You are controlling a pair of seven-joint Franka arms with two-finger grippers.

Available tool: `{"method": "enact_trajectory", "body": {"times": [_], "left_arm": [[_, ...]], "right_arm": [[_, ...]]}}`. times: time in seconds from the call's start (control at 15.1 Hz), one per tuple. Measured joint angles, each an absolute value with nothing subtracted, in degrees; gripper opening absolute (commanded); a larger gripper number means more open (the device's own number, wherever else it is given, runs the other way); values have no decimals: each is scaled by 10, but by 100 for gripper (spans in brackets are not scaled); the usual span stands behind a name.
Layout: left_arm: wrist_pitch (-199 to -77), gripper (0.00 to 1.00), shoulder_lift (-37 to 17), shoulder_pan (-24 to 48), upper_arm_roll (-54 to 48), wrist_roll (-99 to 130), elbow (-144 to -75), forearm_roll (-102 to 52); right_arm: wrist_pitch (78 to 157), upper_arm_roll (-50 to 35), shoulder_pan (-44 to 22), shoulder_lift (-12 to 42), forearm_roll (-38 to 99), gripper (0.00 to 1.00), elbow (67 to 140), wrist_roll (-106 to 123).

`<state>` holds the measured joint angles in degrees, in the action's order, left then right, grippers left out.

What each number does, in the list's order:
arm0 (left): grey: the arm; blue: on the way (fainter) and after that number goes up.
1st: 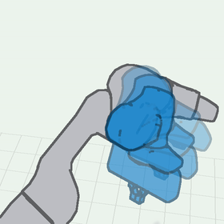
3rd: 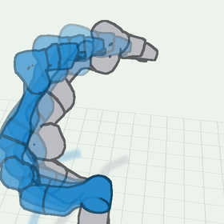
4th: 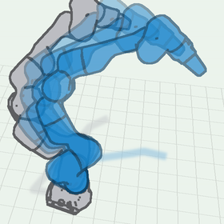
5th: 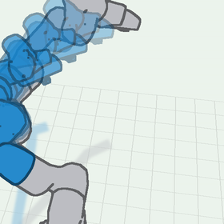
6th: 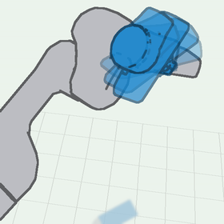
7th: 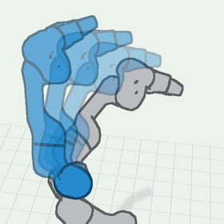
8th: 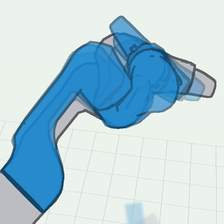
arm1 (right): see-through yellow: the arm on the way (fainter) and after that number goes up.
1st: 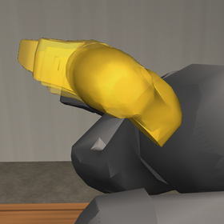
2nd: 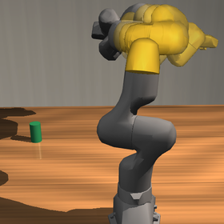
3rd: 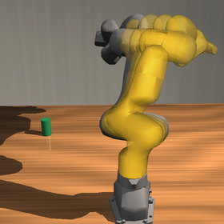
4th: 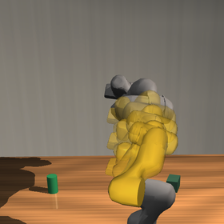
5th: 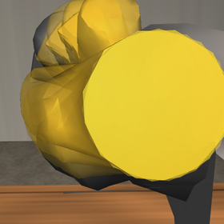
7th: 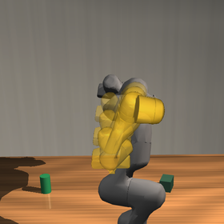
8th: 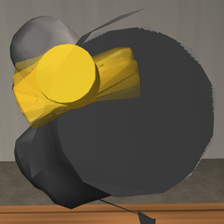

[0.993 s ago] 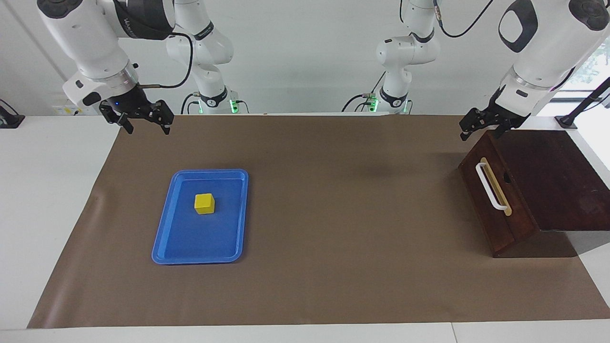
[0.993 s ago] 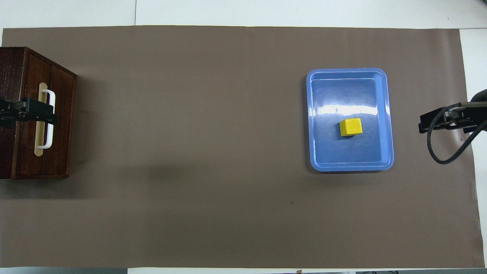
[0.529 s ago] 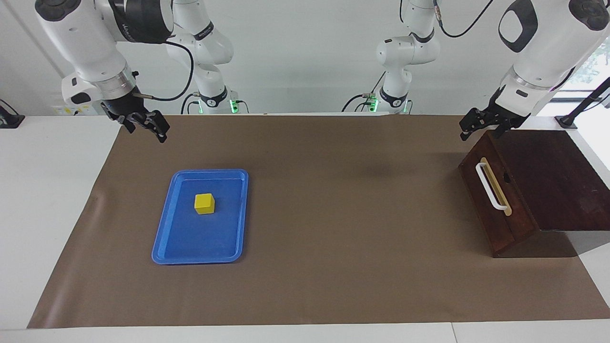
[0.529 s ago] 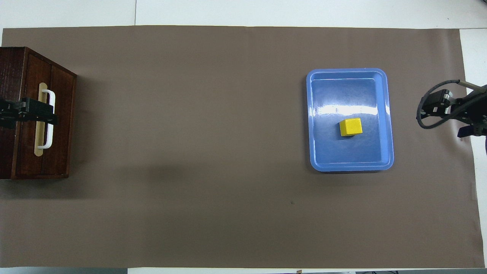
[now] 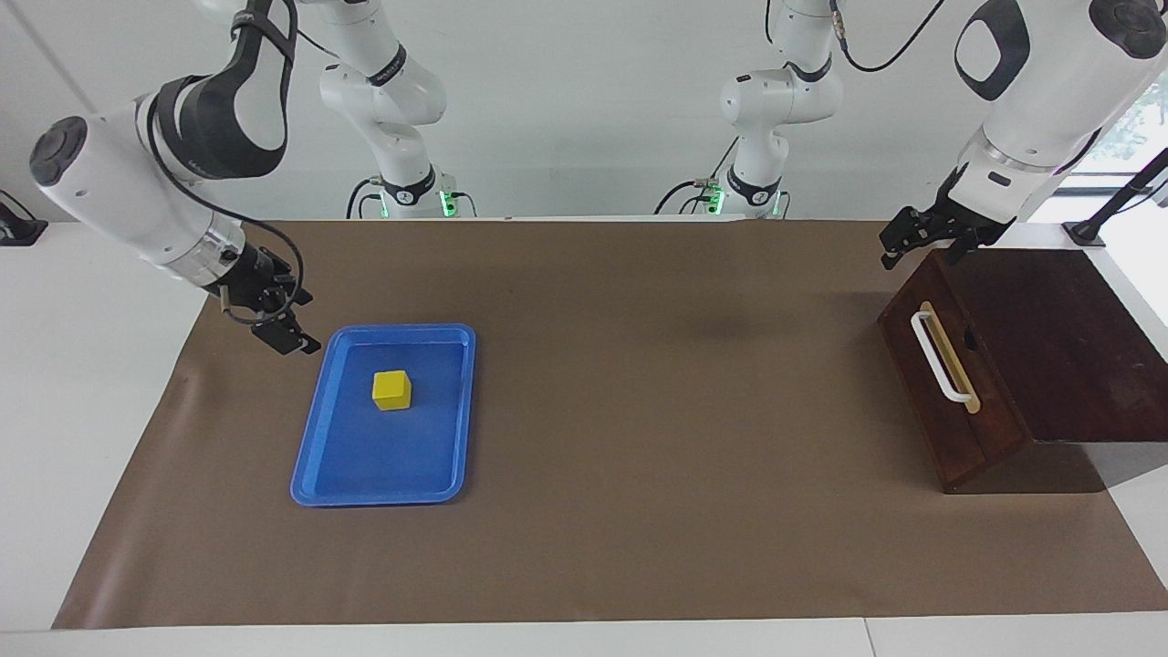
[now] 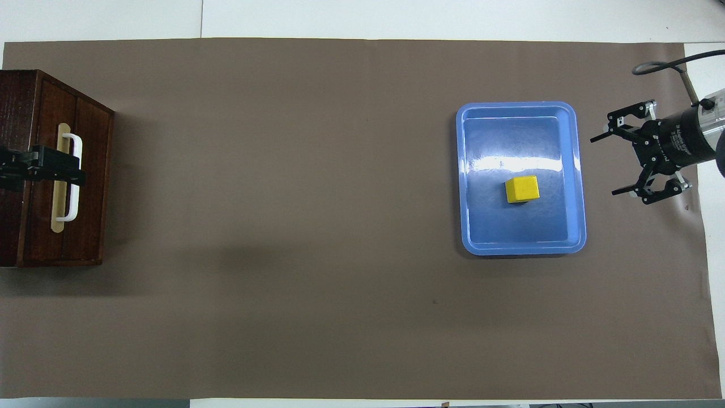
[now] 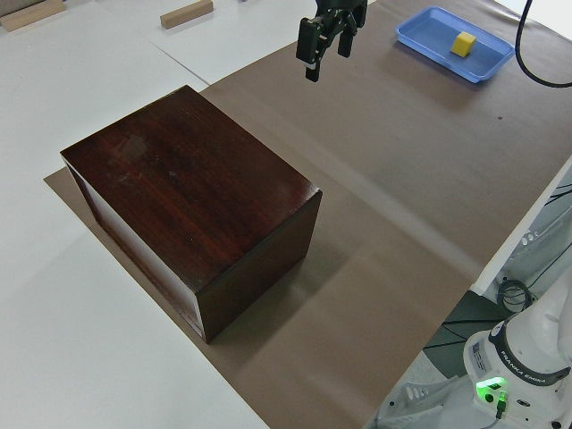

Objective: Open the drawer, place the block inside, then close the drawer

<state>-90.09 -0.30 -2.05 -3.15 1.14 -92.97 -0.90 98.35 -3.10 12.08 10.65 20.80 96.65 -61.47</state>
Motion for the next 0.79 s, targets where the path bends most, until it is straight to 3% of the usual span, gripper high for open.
{"method": "enact_trajectory", "body": {"times": [0.33,0.79], "left_arm": [[-959,100,-4,-9,-39,61,-946,50],[-1109,100,-53,12,-40,82,-1050,234]], "right_arm": [[1016,-31,130,137,277,100,989,-625],[1042,-30,150,220,374,100,999,-586]]}}
